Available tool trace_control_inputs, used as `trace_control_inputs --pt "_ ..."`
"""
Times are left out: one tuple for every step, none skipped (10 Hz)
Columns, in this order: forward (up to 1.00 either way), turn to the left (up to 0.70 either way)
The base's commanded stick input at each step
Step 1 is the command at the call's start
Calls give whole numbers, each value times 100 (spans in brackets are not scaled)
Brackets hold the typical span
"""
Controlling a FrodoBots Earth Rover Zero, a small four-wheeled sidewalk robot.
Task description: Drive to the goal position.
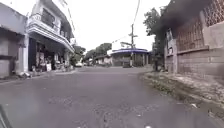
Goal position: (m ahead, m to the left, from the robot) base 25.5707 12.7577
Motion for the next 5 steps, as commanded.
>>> trace_control_inputs --pt "100 -5" --pt "100 0" --pt "100 0" --pt "100 0" --pt "100 0"
